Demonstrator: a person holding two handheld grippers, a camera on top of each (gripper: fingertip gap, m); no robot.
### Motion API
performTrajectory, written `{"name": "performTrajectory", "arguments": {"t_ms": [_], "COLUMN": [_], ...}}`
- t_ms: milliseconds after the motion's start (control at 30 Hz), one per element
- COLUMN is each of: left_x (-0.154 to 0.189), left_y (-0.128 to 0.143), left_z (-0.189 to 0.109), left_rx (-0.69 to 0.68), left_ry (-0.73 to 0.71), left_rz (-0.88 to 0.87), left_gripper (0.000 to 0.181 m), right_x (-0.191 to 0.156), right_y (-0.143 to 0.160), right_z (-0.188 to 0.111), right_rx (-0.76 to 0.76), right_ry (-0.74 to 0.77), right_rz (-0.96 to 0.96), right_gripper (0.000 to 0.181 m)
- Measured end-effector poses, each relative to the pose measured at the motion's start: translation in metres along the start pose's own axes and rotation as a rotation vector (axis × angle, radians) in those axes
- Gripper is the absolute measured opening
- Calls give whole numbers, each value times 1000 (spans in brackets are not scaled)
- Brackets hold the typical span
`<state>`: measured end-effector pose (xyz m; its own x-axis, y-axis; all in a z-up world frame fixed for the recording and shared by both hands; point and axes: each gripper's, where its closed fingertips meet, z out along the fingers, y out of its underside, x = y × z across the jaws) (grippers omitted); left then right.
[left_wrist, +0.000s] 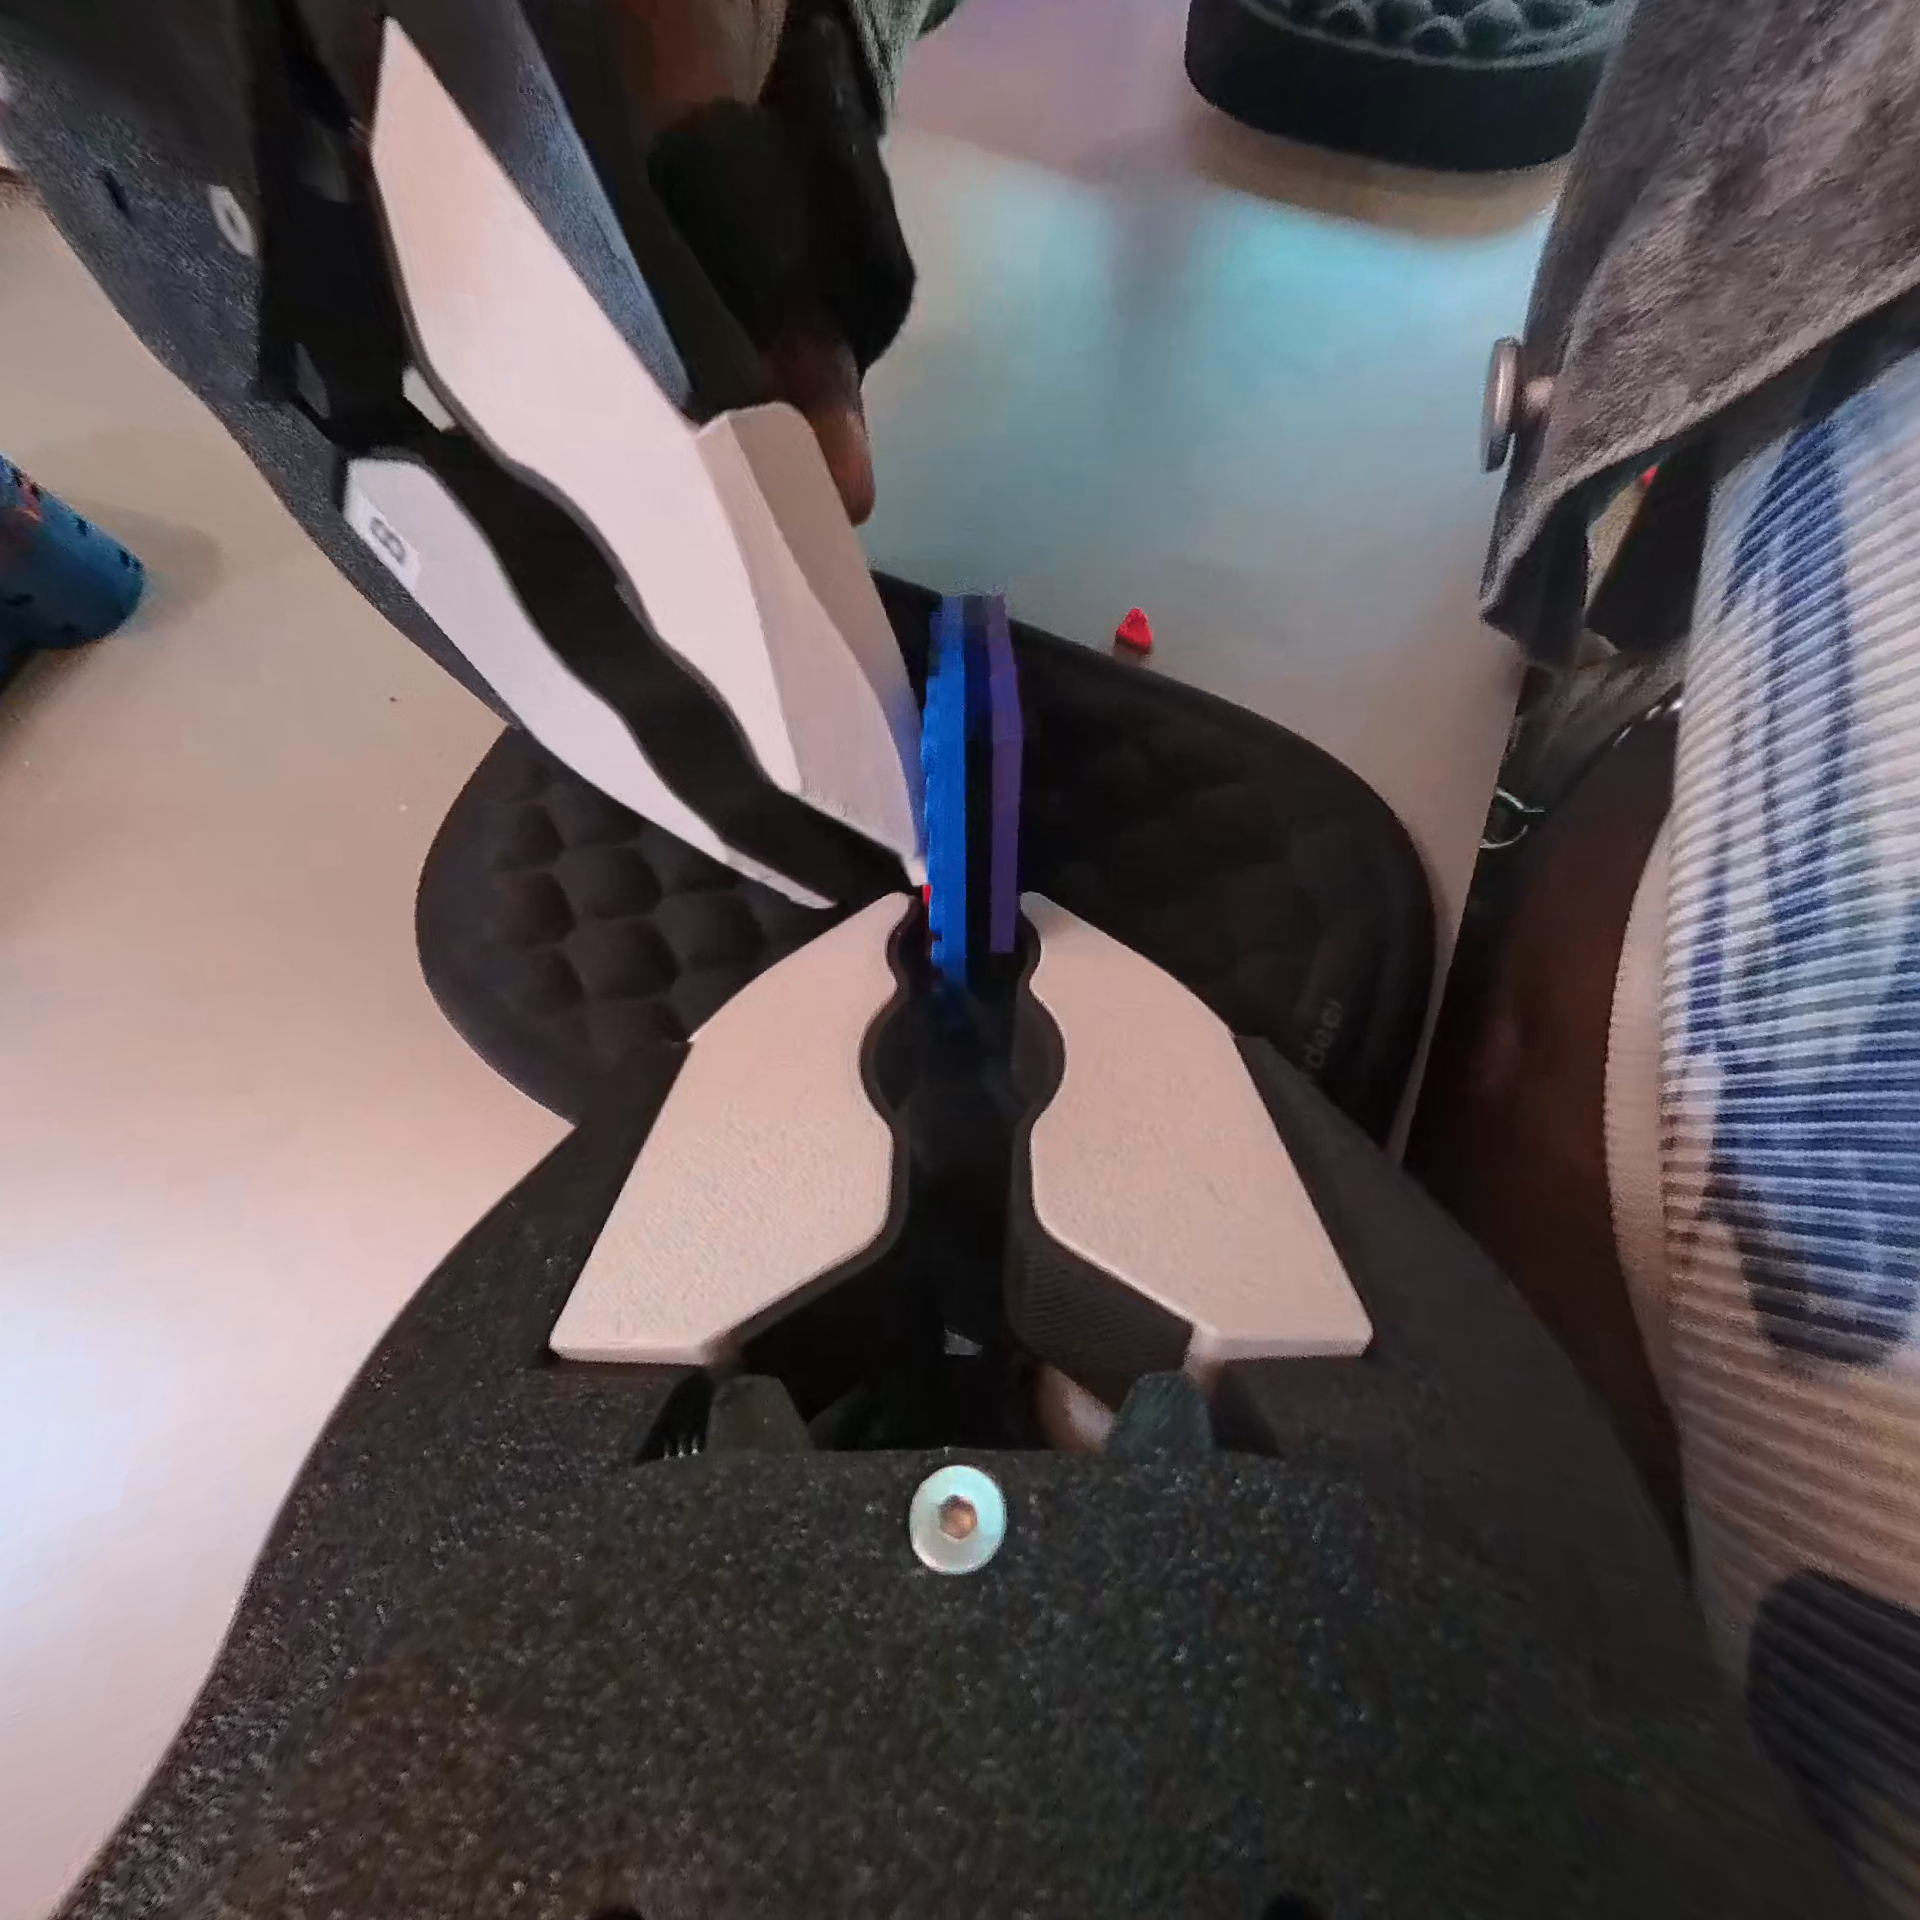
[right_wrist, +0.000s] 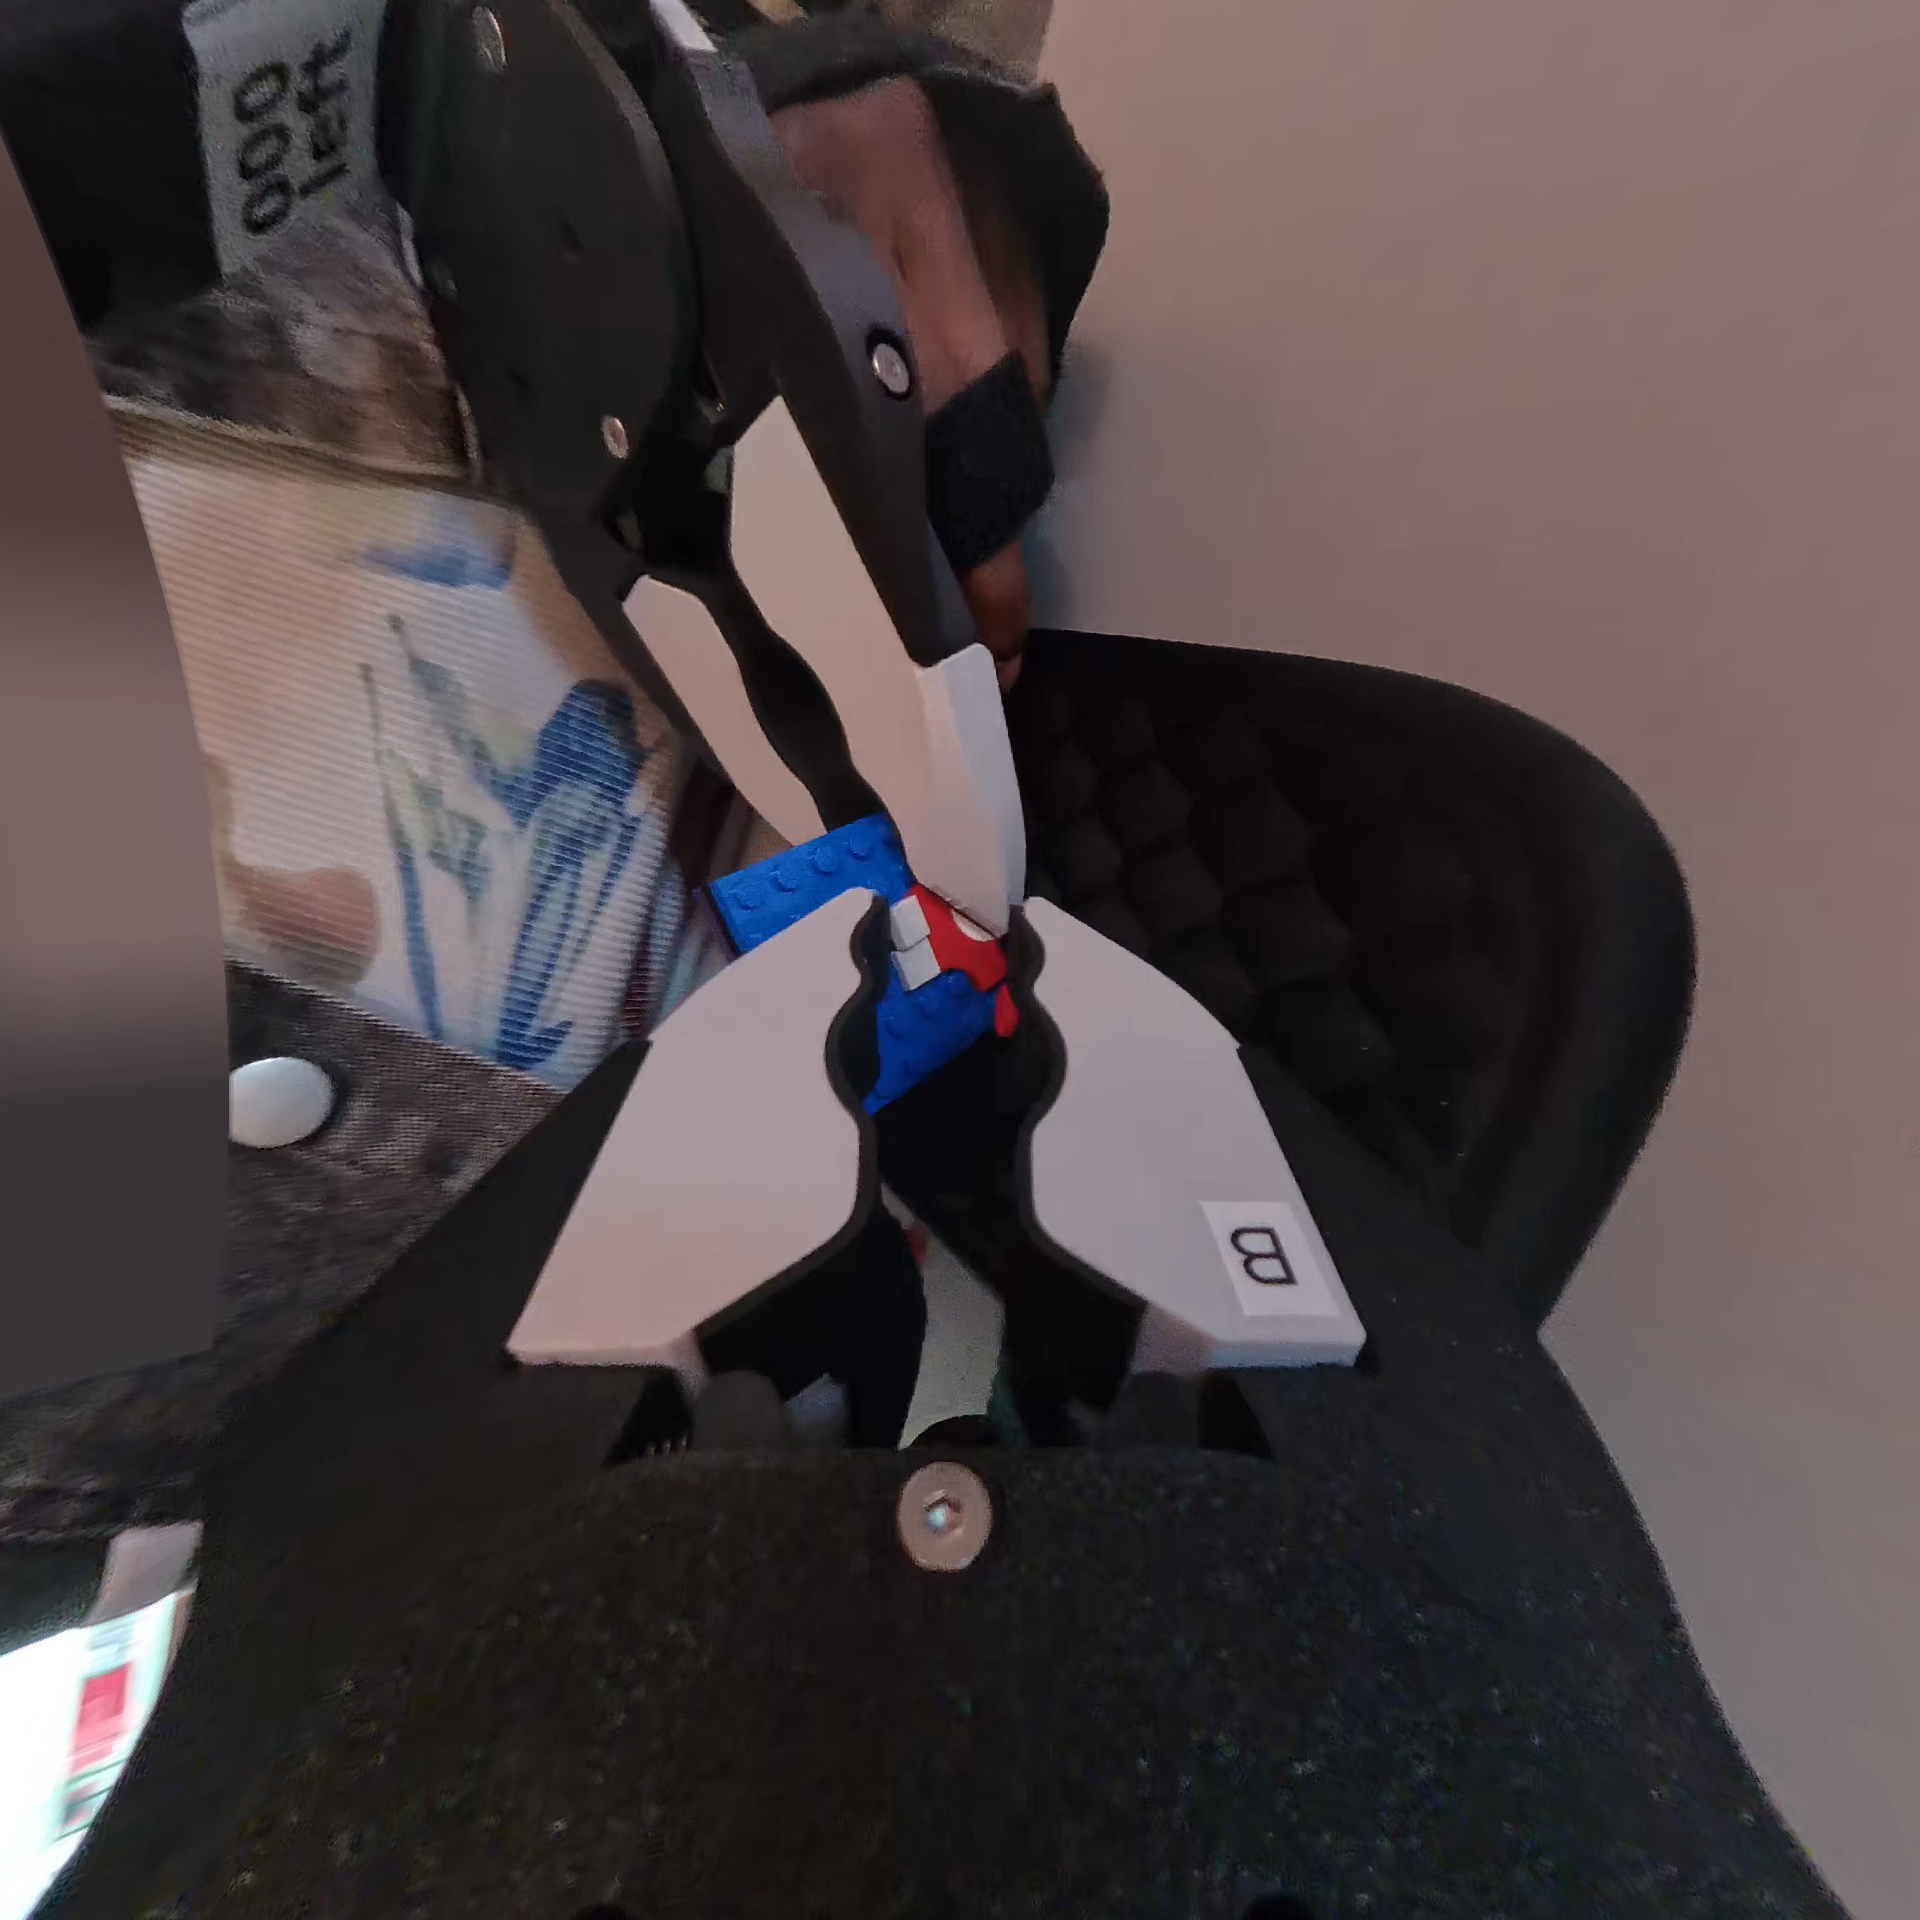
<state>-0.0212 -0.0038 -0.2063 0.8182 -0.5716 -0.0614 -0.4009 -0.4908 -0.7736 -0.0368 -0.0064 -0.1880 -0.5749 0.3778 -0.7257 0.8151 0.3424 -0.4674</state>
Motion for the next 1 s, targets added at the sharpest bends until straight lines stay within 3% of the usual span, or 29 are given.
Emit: {"name": "performTrajectory", "arguments": {"t_ms": [67,233,300,467,667,1000], "left_x": [-4,-4,-4,-3,-4,-7], "left_y": [-8,-5,-5,-7,-8,-9], "left_z": [-2,2,2,2,1,0], "left_rx": [45,31,36,10,3,-163], "left_ry": [-40,-45,-56,-91,-116,-174], "left_rz": [21,76,101,211,221,334], "left_gripper": [13,13,14,14,14,14], "right_x": [30,28,21,-9,-11,-19], "right_y": [11,5,7,15,11,11], "right_z": [-2,-14,-21,-13,-14,-10], "right_rx": [-88,33,64,94,47,-11], "right_ry": [293,359,320,45,11,-6], "right_rz": [-174,-153,-130,-40,-80,28], "right_gripper": [1,4,7,6,11,11]}}
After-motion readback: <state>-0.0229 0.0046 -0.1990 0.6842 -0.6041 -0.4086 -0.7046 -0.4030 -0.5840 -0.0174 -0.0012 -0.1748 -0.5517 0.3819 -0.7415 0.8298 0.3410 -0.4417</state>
